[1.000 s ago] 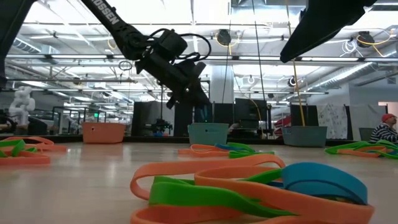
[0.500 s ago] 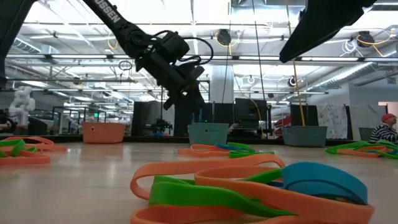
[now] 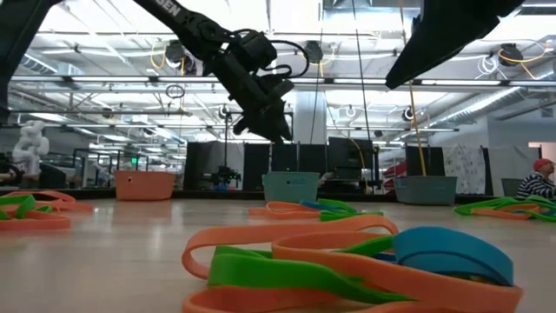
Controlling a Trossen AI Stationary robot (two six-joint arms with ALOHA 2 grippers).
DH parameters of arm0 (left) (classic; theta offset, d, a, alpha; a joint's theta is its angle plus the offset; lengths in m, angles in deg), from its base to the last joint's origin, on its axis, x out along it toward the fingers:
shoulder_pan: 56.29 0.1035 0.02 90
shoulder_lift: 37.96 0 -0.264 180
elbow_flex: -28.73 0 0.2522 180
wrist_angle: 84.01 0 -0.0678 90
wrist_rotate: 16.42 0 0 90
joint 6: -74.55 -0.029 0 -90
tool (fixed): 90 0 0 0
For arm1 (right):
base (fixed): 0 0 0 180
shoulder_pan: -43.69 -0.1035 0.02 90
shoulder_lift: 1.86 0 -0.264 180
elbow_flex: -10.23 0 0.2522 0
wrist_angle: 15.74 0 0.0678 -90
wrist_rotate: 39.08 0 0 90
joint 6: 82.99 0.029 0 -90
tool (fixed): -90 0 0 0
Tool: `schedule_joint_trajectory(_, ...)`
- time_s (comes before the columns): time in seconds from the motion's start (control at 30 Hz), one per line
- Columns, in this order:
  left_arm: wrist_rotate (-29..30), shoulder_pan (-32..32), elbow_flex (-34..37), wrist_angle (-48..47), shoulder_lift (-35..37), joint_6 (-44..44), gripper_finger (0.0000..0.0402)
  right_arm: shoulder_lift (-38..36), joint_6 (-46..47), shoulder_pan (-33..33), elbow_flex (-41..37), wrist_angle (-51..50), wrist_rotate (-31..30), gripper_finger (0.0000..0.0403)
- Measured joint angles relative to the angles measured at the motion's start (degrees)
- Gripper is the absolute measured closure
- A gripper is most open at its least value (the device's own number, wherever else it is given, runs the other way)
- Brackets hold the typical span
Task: Sort rubber bands into baskets
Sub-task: Put the blue rubber band into the light blue bin
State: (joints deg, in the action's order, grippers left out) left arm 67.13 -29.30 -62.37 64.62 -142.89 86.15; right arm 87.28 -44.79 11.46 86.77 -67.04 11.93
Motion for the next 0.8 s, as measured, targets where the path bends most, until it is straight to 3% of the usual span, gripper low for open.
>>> schedule_joint_trajectory(0.2, 0.1, -0.01, 0.08, -1.17, 1.19, -1.6, 0.0265, 0.0, -0.33, -0.15, 0.0, -0.28, 1.86, 0.02)
schedule_joint_trajectory(0.33, -4.62, -1.91, 0.08, -4.65, 2.82, -3.49, 0.0265, 0.0, -0.05, -0.68, 0.0, -0.83, 2.16, 0.02)
schedule_joint_trajectory(0.5, -6.03, -9.82, 3.14, -5.72, 2.81, -7.54, 0.0265, 0.02, -2.22, -0.38, 0.0, -0.94, 4.58, 0.02)
schedule_joint_trajectory(0.63, -0.89, -16.9, 6.05, -1.59, 2.81, -10.45, 0.0265, 0.02, -4.17, 0.95, -1.56, 0.59, 1.54, 0.02)
schedule_joint_trajectory(0.8, 0.36, -23.63, 6.54, 1.31, 1.64, -11.94, 0.0265, 0.04, -4.83, 3.85, -5.57, 2.71, 1.83, 0.02)
